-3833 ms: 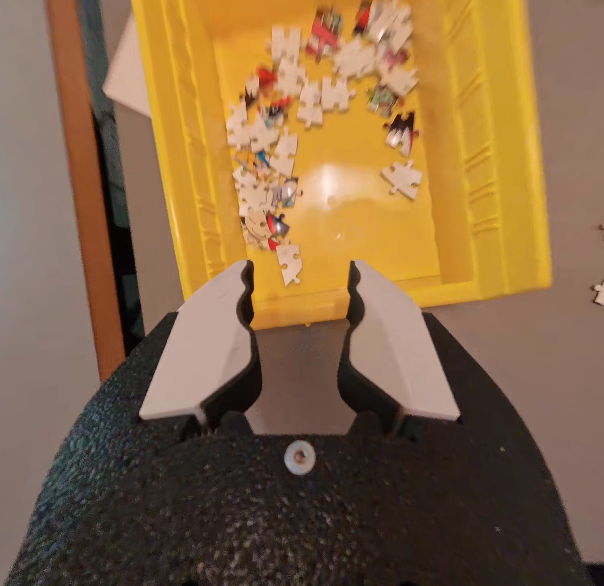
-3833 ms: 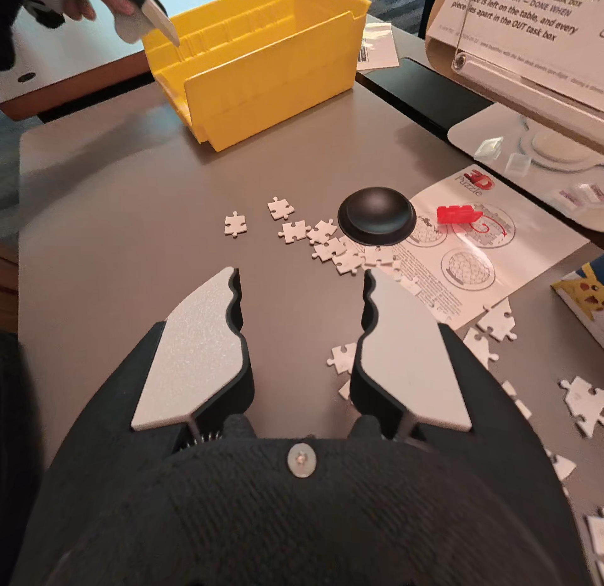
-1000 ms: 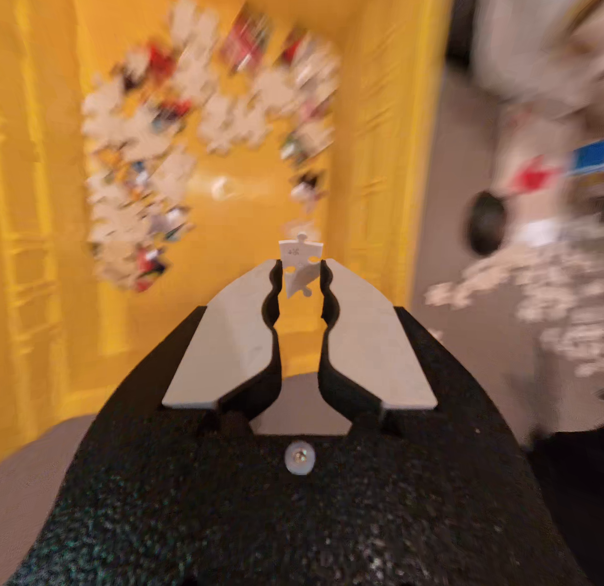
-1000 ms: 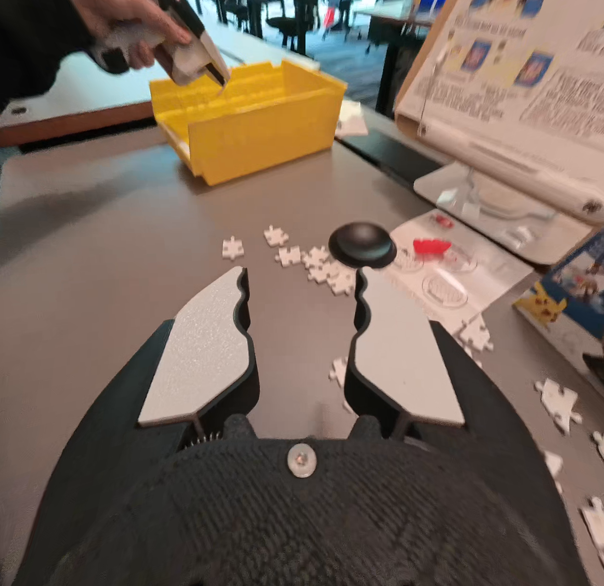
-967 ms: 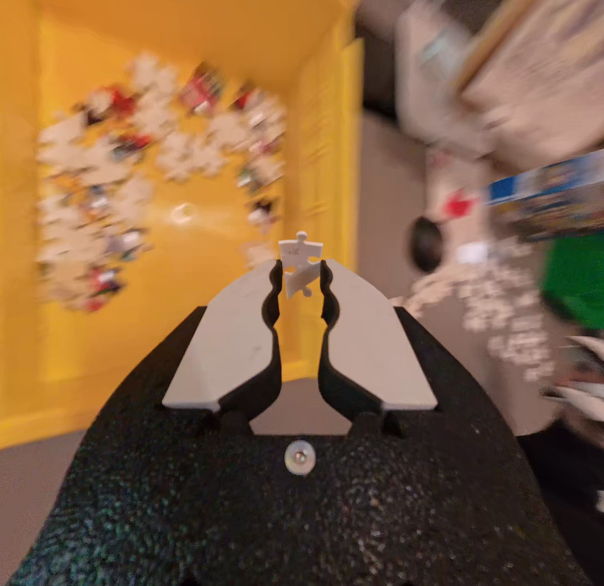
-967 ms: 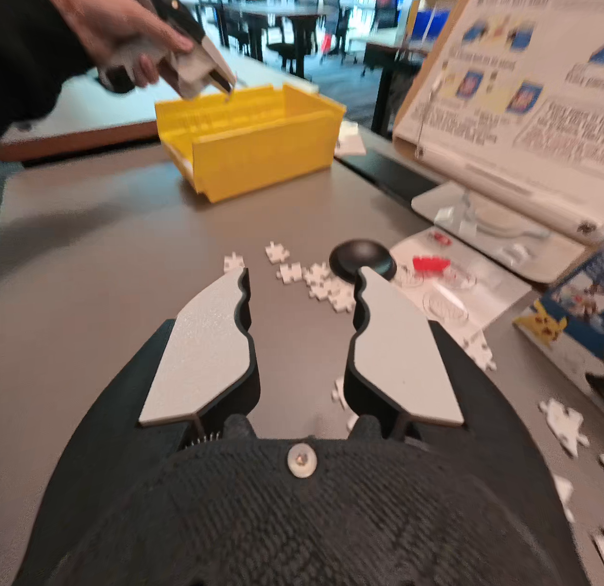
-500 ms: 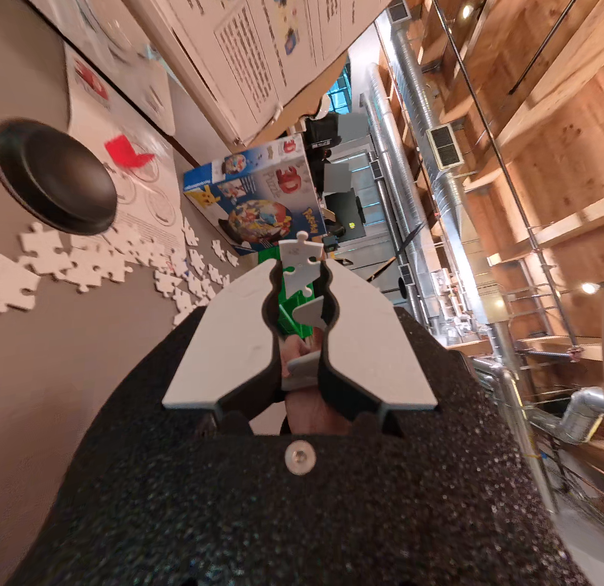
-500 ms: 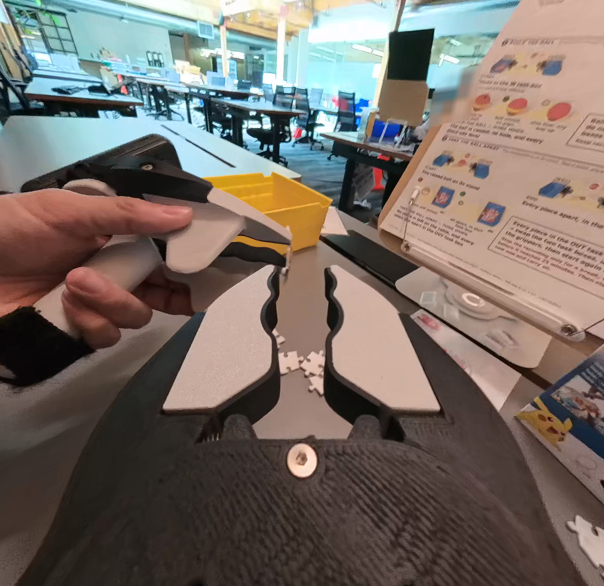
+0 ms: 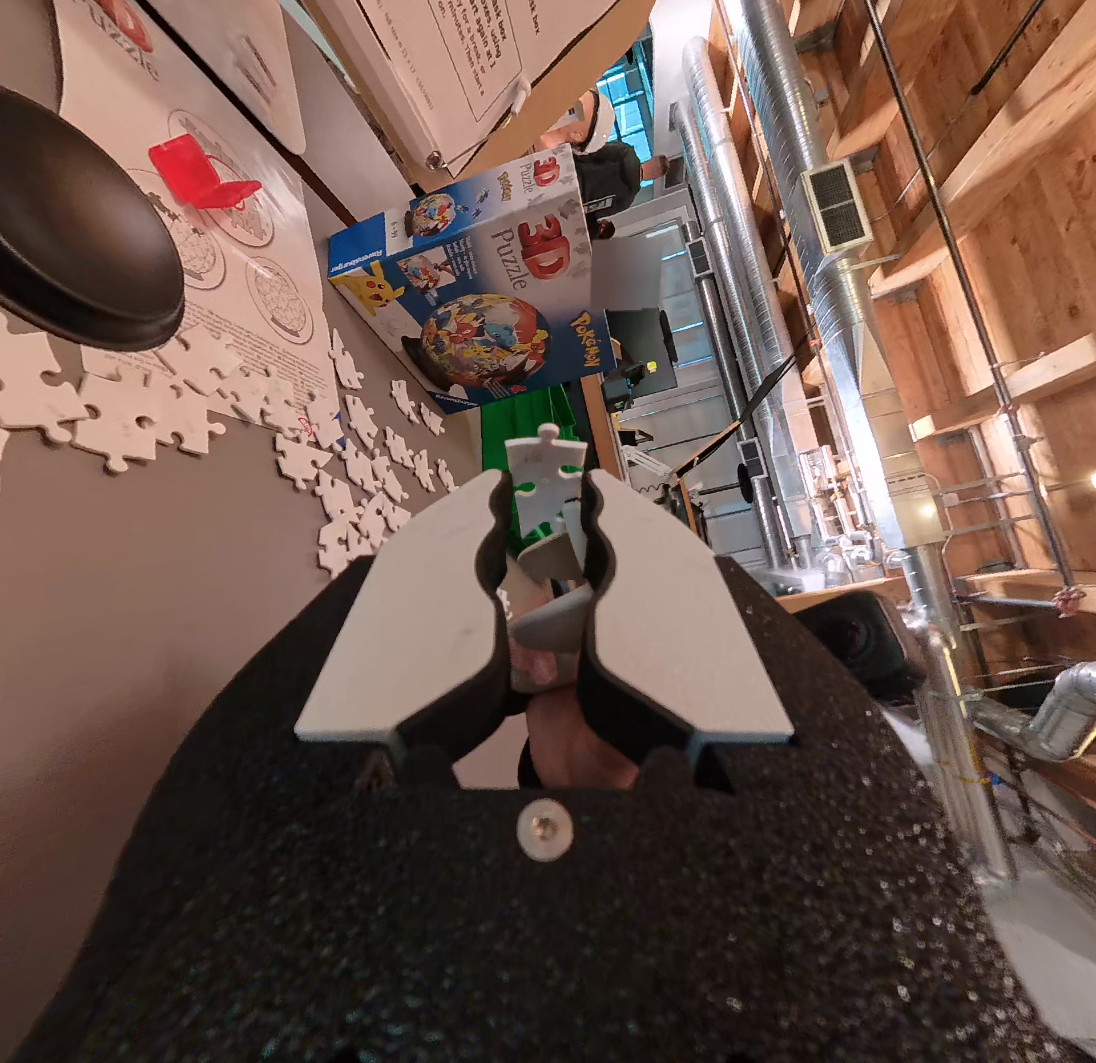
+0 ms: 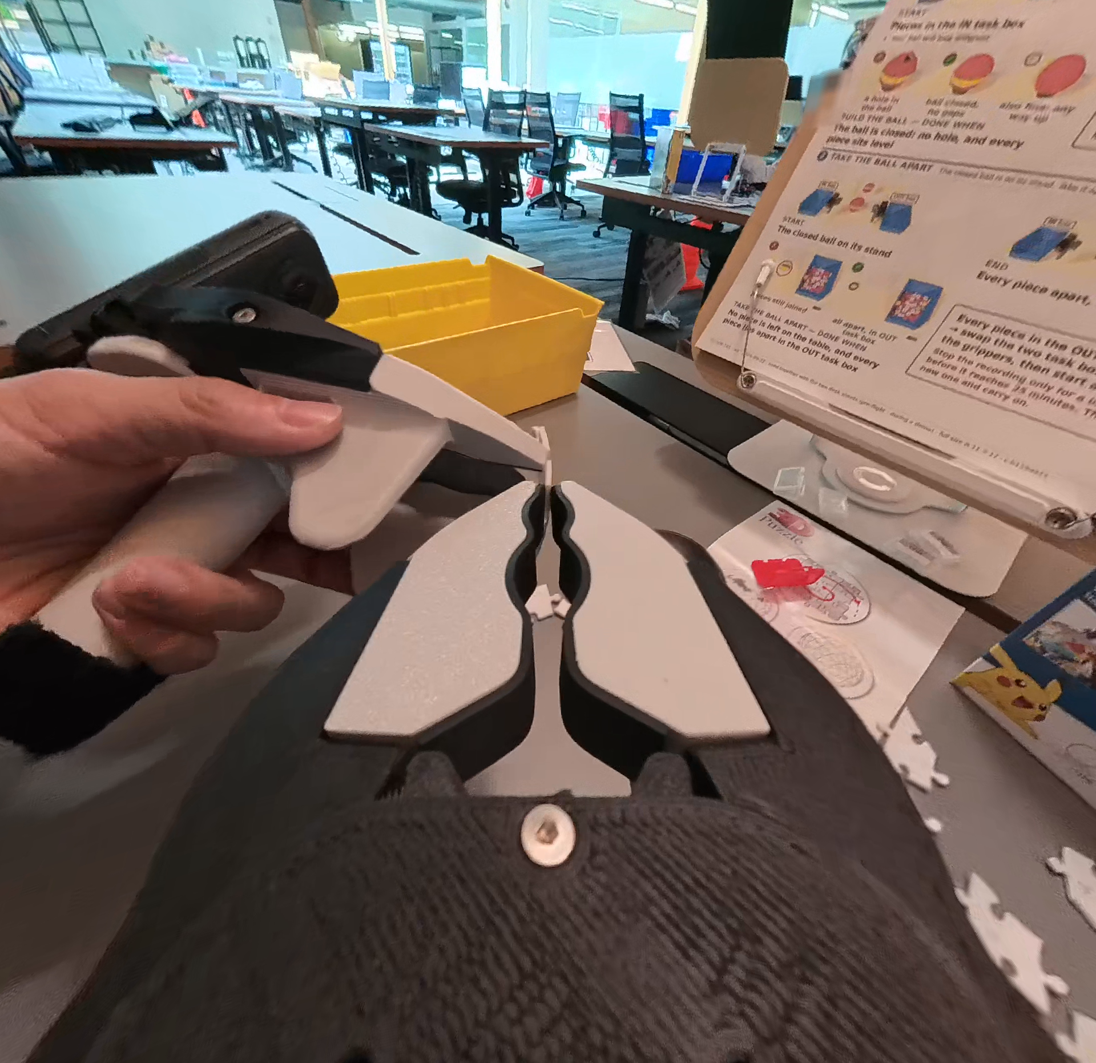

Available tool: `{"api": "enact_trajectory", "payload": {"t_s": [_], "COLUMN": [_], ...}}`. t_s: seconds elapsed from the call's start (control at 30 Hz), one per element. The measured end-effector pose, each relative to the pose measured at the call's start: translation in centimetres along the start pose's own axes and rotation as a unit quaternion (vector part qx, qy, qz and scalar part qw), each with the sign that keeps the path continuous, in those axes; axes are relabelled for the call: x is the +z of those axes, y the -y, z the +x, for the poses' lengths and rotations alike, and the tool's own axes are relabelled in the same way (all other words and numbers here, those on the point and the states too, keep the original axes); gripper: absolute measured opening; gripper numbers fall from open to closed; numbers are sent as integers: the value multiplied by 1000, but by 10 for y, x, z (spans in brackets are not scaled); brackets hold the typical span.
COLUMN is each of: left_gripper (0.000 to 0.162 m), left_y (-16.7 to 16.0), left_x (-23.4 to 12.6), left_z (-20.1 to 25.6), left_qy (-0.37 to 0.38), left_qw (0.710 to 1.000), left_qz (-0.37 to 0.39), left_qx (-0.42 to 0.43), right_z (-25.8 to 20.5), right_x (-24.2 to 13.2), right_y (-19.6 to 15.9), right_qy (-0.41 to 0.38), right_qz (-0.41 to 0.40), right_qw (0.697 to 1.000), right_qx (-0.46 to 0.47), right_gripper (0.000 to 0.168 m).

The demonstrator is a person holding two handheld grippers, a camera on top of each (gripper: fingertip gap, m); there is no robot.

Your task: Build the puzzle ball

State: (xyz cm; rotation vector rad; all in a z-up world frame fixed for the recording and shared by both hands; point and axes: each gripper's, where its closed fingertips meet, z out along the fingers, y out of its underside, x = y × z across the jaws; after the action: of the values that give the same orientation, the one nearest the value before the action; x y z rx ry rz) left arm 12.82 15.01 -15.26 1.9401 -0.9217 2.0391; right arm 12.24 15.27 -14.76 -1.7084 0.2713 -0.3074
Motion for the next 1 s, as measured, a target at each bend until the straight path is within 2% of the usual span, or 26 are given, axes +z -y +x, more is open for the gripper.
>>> {"api": "enact_trajectory", "payload": {"t_s": [0.03,0.13,0.23,0.33,0.47,0.53,0.63,0.7,0.77,1.0], "left_gripper": [20,35,47,51,48,45,44,43,43,41], "left_y": [-1,1,7,11,6,1,-9,-19,-30,-53], "left_x": [0,0,-3,-9,-15,-14,-9,-3,1,2], "left_z": [1,4,6,3,-6,-14,-23,-25,-25,-32], "left_qy": [-1,1,15,38,51,57,62,52,44,48], "left_qw": [1000,998,992,982,968,961,955,955,954,939], "left_qz": [-3,-5,5,3,-23,-42,-67,-88,-110,-168], "left_qx": [15,61,122,185,246,267,283,279,276,296], "right_z": [1,6,22,53,103,110,107,105,105,109], "right_x": [-1,-8,-31,-81,-176,-215,-250,-266,-273,-278], "right_y": [-1,-6,-12,-24,-66,-82,-110,-140,-155,-179], "right_qy": [4,25,36,28,-29,-22,-4,-16,-18,-25], "right_qz": [1,-9,-30,-56,-137,-148,-177,-229,-238,-263], "right_qw": [1000,998,993,984,959,937,906,881,866,847], "right_qx": [14,64,104,166,245,317,385,414,438,462], "right_gripper": [2,2,2,2,2,2,2,2,2,2]}}
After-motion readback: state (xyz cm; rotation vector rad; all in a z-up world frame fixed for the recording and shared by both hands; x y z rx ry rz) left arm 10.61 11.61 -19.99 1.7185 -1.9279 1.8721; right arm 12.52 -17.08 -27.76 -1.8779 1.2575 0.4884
